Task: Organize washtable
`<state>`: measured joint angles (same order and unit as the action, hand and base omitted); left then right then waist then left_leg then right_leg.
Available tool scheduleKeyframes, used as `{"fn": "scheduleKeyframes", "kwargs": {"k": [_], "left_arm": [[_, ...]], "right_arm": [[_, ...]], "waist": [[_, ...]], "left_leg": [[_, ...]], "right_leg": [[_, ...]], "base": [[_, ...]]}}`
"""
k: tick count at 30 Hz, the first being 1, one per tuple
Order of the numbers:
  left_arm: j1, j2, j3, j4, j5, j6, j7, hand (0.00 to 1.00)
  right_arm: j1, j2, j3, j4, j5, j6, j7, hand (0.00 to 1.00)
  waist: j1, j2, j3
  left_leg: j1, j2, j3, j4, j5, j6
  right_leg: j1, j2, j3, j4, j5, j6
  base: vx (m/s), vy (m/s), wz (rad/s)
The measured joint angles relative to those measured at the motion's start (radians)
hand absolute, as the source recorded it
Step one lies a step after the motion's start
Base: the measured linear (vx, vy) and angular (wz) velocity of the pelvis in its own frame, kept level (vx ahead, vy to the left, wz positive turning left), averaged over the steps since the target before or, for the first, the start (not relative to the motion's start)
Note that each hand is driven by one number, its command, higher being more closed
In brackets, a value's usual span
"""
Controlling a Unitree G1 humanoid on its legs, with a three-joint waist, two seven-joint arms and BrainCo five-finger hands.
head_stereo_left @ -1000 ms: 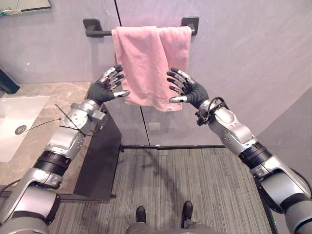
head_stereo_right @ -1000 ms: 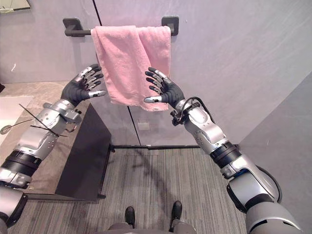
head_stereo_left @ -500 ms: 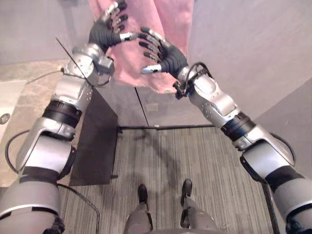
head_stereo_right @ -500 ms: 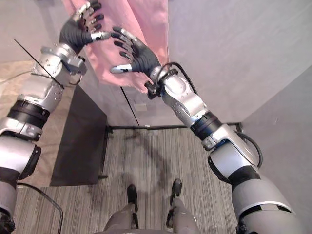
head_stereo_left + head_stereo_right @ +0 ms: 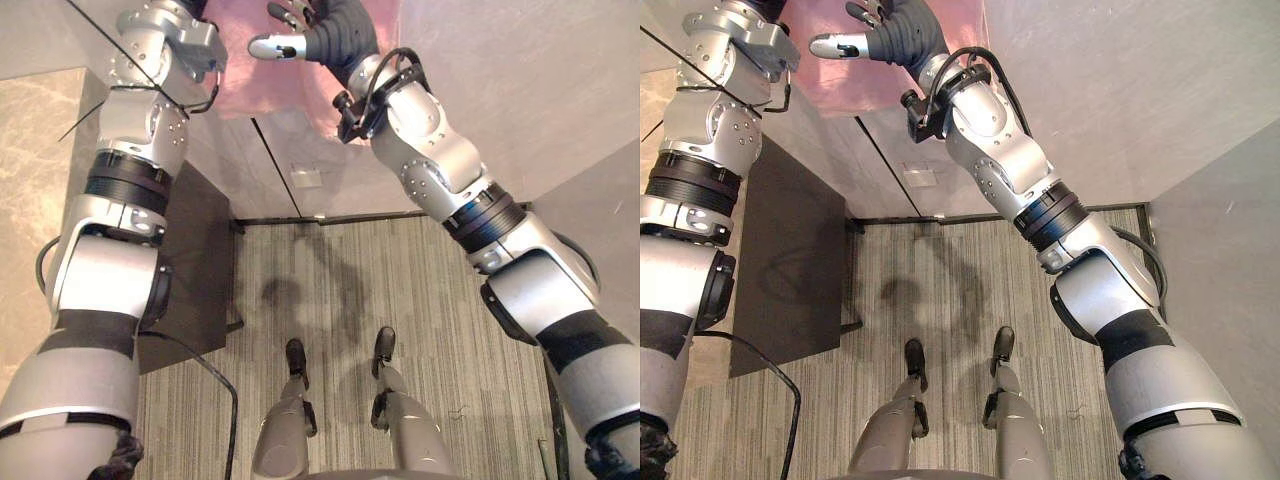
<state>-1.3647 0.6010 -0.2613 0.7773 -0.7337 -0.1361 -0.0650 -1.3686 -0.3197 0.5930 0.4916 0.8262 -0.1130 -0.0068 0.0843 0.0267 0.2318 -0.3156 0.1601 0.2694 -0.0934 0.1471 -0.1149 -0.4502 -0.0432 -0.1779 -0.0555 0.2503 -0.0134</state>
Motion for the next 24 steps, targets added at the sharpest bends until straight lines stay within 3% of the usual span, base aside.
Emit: {"fn": "scheduleKeyframes", "kwargs": {"k": [6, 8, 15, 24], "left_arm": [[-0.002, 0.001, 0.051, 0.029, 0.001, 0.004, 0.005, 0.00], [0.001, 0.005, 0.083, 0.040, 0.001, 0.004, 0.018, 0.00], [0.044, 0.052, 0.146, 0.040, 0.002, 0.003, 0.049, 0.00], [0.059, 0.086, 0.196, 0.040, 0.009, -0.002, 0.069, 0.00]], "right_arm": [[-0.004, -0.010, -0.038, -0.006, 0.012, -0.006, 0.006, 0.00], [-0.026, -0.044, -0.047, -0.010, 0.031, -0.032, 0.008, 0.00], [-0.029, -0.108, -0.070, -0.094, 0.049, -0.060, 0.013, 0.00], [0.030, -0.196, -0.066, -0.157, 0.057, -0.075, 0.054, 0.00]], "waist": [[0.005, -0.001, 0.009], [0.005, -0.001, 0.019], [-0.002, -0.002, 0.024], [-0.014, -0.011, 0.029]], "left_leg": [[0.003, 0.001, 0.011, -0.001, -0.006, -0.002], [0.004, 0.003, 0.013, -0.001, -0.006, -0.002], [0.014, 0.013, 0.036, -0.007, -0.005, -0.004], [0.014, 0.013, 0.034, -0.003, -0.003, -0.005]], "right_leg": [[-0.002, 0.001, 0.012, 0.001, 0.001, 0.002], [-0.002, 0.002, 0.013, 0.004, 0.001, 0.002], [-0.002, 0.009, 0.016, 0.015, -0.003, 0.009], [0.001, 0.008, 0.013, 0.015, -0.003, 0.009]], "base": [[-0.02, 0.025, -0.04], [-0.05, 0.027, 0.01], [-0.04, 0.018, -0.03], [-0.01, 0.006, 0.00]]}}
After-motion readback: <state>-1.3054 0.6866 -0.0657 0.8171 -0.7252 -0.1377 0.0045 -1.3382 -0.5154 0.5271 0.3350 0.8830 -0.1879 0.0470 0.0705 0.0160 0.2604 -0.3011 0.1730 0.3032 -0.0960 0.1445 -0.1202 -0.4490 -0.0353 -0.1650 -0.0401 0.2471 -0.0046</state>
